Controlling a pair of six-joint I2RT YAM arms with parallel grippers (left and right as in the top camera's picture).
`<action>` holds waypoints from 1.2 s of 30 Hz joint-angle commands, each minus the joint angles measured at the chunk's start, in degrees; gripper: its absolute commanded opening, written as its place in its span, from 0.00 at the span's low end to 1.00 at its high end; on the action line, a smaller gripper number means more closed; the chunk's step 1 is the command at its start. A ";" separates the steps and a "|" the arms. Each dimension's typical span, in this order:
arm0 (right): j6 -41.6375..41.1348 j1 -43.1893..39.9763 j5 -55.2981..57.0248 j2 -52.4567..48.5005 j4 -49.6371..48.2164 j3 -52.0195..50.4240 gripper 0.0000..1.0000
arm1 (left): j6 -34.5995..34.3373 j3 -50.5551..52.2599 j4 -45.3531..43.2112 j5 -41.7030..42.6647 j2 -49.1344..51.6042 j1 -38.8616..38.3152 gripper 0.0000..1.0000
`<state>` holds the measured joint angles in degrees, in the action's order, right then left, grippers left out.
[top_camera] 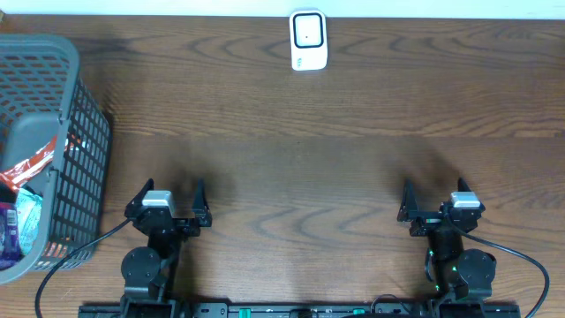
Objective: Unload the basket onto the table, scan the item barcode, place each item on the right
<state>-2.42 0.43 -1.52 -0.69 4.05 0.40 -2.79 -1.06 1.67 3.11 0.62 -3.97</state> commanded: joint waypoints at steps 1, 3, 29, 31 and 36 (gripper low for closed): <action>-0.74 -0.39 -0.09 0.31 0.20 -0.11 0.99 | -15.61 0.79 1.07 11.74 -0.37 -0.24 0.98; -0.74 -0.39 -0.09 0.31 0.20 -0.11 0.99 | -23.89 0.79 0.81 18.80 -0.37 -0.24 0.98; -0.74 -0.39 -0.09 0.31 0.20 -0.11 0.99 | -12.66 -56.46 -2.71 -19.80 38.49 0.11 0.98; -0.74 -0.39 -0.09 0.31 0.20 -0.11 0.99 | -7.52 -68.19 1.92 -27.58 47.25 1.95 0.98; -0.74 -0.39 -0.09 0.31 0.20 -0.11 0.99 | -4.92 -93.42 28.65 -32.94 65.96 13.84 0.98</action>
<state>-2.57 0.43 -1.52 -0.71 4.05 0.40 -12.21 -82.02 18.17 -20.91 57.36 2.66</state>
